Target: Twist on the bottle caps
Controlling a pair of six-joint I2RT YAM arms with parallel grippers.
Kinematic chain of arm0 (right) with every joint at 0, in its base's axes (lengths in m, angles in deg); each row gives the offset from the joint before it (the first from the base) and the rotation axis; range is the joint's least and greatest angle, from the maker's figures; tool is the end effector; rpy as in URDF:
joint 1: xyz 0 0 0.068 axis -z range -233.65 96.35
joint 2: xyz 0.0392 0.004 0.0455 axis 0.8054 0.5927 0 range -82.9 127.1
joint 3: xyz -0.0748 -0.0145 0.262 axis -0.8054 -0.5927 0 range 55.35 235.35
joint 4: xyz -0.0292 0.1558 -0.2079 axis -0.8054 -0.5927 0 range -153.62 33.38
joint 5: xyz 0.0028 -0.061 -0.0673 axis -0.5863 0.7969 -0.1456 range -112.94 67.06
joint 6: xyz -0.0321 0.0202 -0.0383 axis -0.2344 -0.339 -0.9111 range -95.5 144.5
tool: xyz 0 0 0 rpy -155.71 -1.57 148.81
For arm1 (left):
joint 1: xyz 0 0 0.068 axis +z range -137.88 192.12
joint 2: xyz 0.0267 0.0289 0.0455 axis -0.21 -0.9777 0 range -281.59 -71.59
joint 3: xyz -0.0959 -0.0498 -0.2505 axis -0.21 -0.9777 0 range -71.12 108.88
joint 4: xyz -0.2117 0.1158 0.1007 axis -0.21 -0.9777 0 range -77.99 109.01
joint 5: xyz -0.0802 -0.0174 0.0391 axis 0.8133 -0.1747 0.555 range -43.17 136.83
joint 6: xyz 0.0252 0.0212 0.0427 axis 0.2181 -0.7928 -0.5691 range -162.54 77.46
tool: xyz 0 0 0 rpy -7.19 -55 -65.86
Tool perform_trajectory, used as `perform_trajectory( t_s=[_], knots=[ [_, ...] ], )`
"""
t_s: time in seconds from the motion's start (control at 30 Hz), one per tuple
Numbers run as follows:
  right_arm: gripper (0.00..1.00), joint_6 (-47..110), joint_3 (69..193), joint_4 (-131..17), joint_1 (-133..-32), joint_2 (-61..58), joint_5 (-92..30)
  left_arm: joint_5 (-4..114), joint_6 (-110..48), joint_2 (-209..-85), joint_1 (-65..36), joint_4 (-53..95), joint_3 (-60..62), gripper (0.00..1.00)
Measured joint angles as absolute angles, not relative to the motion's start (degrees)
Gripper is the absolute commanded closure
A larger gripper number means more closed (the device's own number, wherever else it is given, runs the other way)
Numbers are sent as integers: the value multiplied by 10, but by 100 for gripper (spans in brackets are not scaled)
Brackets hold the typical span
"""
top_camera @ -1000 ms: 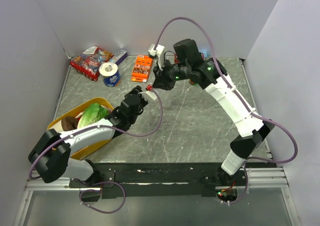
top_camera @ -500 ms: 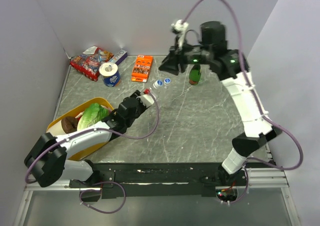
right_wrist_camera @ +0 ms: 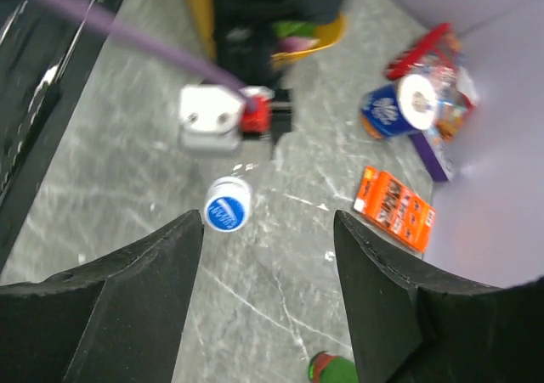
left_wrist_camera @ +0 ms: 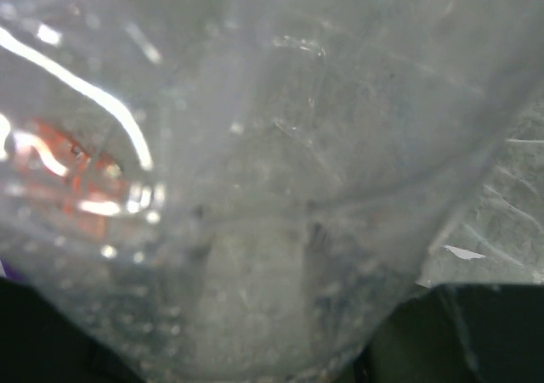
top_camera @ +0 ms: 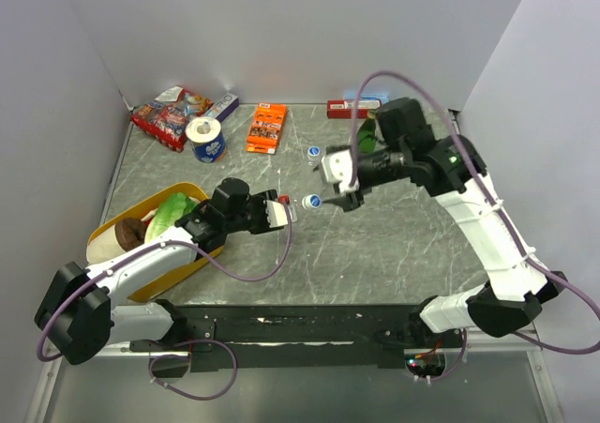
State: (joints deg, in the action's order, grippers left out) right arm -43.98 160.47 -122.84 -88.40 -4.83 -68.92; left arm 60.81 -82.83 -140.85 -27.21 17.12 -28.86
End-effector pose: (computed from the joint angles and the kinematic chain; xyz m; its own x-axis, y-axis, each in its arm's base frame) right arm 0.1767 0.1537 0.4743 0.6043 -0.3675 -0.7069 -0.7961 -0.2420 -0.5547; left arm 0.2012 -0.1760 0.2501 0.2187 0.6321 -0.7434 0.8355 0.2723 0.4773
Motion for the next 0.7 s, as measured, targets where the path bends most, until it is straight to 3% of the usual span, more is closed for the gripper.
perform_trajectory(
  t_s=[0.23, 0.7],
  knots=[
    [37, -564, 1505, -1270, -931, -57, -659, 653, -870, -1409, -267, 145, -274, 99],
    [48, -600, 1480, -1251, -946, -58, -633, 670, -880, -1408, -267, 140, -274, 99]
  ],
)
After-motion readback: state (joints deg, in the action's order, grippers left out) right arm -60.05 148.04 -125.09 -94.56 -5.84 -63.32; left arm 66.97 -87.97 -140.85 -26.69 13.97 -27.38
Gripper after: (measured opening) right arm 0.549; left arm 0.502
